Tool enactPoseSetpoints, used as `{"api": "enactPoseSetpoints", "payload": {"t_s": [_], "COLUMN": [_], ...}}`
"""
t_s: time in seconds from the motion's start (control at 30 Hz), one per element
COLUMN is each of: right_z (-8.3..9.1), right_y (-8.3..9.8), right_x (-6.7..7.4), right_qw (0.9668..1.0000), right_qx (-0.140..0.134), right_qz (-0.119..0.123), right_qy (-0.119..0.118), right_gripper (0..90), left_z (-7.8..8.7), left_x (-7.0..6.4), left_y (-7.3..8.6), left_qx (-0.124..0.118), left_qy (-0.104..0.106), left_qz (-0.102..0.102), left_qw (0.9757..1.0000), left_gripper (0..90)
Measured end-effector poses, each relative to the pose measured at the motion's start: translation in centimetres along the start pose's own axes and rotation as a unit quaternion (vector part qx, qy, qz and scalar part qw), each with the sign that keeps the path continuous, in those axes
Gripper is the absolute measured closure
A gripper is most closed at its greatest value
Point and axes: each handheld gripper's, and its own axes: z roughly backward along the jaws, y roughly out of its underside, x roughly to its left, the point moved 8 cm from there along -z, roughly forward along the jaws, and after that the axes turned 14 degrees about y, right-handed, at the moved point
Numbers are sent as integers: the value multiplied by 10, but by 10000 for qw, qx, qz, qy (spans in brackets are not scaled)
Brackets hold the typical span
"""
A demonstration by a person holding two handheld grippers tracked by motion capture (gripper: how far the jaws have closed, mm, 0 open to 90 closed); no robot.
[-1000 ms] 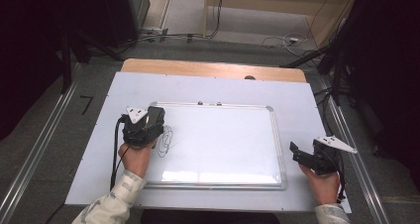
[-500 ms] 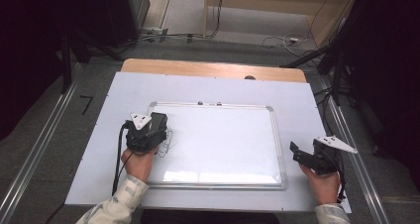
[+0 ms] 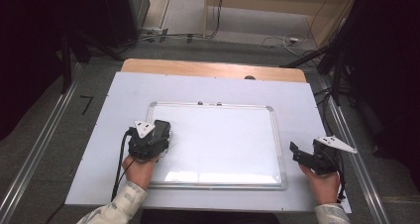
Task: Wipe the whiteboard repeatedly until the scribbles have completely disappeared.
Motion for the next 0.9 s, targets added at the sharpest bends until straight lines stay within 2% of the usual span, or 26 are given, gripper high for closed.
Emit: {"api": "enactPoseSetpoints", "payload": {"t_s": [0.47, 0.9], "right_z": [0, 0], "right_y": [0, 0], "right_x": [-1, -1], "right_qw": [10000, 10000], "right_qx": [17, 6], "right_qz": [-22, -21], "right_qy": [16, 28], "right_gripper": [132, 133], "left_z": [-12, -21], "left_x": [-14, -22], "left_y": [6, 9], "left_qx": [146, 249], "left_qy": [133, 270], "left_qz": [-199, -225], "left_qw": [9996, 9991], "left_gripper": [411, 410]}}
